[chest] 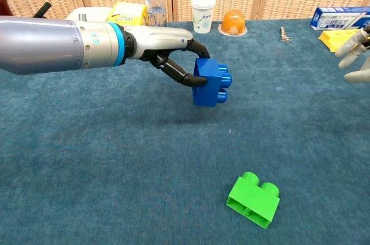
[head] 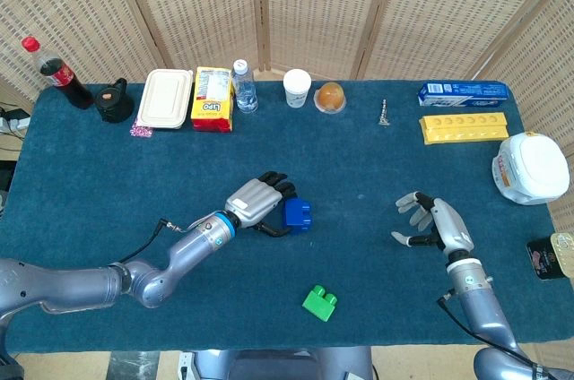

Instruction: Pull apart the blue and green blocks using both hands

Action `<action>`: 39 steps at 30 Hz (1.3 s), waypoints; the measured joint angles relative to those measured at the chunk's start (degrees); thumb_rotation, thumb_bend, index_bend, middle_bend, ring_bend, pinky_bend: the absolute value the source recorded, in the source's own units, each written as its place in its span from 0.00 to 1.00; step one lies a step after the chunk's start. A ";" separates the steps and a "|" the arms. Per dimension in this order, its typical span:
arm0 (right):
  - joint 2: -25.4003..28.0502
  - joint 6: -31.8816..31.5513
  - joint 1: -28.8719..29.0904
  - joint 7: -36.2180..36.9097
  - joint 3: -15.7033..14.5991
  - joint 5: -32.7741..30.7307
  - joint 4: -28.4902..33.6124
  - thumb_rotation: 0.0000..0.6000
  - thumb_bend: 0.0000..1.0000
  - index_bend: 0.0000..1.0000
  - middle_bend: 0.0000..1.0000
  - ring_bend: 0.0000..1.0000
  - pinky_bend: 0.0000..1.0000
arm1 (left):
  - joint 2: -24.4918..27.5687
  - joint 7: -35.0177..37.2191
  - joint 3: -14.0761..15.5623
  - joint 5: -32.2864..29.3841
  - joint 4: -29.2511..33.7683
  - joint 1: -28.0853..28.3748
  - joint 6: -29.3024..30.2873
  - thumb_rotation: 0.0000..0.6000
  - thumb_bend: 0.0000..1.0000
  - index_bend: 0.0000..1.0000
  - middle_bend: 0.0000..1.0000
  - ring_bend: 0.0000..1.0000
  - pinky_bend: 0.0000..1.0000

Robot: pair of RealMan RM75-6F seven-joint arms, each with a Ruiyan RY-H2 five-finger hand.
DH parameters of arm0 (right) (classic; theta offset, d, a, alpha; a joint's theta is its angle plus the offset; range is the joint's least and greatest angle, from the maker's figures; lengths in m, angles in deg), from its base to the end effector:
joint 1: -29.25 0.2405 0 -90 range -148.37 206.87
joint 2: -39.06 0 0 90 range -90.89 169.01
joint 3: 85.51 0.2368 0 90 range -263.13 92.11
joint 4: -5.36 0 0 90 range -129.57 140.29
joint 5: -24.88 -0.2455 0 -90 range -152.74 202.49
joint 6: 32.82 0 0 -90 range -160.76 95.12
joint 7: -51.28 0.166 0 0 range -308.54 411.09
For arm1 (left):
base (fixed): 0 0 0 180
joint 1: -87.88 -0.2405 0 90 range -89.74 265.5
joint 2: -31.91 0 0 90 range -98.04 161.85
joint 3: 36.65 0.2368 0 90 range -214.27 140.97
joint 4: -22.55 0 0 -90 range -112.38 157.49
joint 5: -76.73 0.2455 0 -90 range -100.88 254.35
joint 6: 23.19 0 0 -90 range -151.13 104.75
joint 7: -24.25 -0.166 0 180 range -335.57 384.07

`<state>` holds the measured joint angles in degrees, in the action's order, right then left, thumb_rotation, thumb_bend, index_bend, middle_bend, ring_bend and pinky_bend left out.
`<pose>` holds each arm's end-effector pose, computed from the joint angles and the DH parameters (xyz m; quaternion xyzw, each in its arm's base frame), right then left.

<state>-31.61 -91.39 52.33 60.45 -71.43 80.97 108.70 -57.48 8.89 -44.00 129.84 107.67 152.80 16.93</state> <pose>-0.2207 -0.3082 0.0335 0.4759 -0.6465 0.4409 0.4014 -0.0233 0.3603 -0.1076 -0.8338 -0.3617 -0.3252 0.2610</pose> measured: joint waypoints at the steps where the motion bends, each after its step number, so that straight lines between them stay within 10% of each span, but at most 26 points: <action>1: 0.02 -0.01 -0.02 0.02 -0.02 -0.02 -0.01 1.00 0.22 0.37 0.41 0.52 0.53 | 0.00 -0.13 0.09 -0.12 0.00 -0.02 -0.04 0.44 0.35 0.27 0.18 0.00 0.08; 22: 0.23 -0.01 -0.20 0.88 -0.03 0.09 -0.30 1.00 0.22 0.37 0.41 0.52 0.53 | -0.42 -4.44 1.06 0.00 0.08 -0.17 2.04 0.20 0.25 0.14 0.05 0.00 0.03; 26: 0.27 -0.10 -0.16 0.81 -0.03 0.35 -0.38 1.00 0.22 0.37 0.41 0.52 0.53 | 0.22 -4.57 0.96 0.51 1.03 -0.96 3.76 0.23 0.27 0.14 0.05 0.00 0.03; 31: -0.05 -0.30 0.00 0.61 -0.01 0.83 -0.85 1.00 0.22 0.37 0.41 0.52 0.53 | 1.26 -5.81 1.05 1.11 3.21 -2.92 8.74 0.53 0.32 0.14 0.05 0.00 0.03; 39: -1.49 -2.12 0.33 -2.07 -0.53 2.72 -2.60 1.00 0.22 0.37 0.42 0.49 0.51 | 5.45 -8.30 1.75 1.44 10.70 -9.15 18.52 0.55 0.32 0.14 0.05 0.00 0.03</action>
<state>-33.10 -93.52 52.66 58.38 -71.96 83.69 106.10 -52.03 0.60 -42.25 131.28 118.37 143.65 35.46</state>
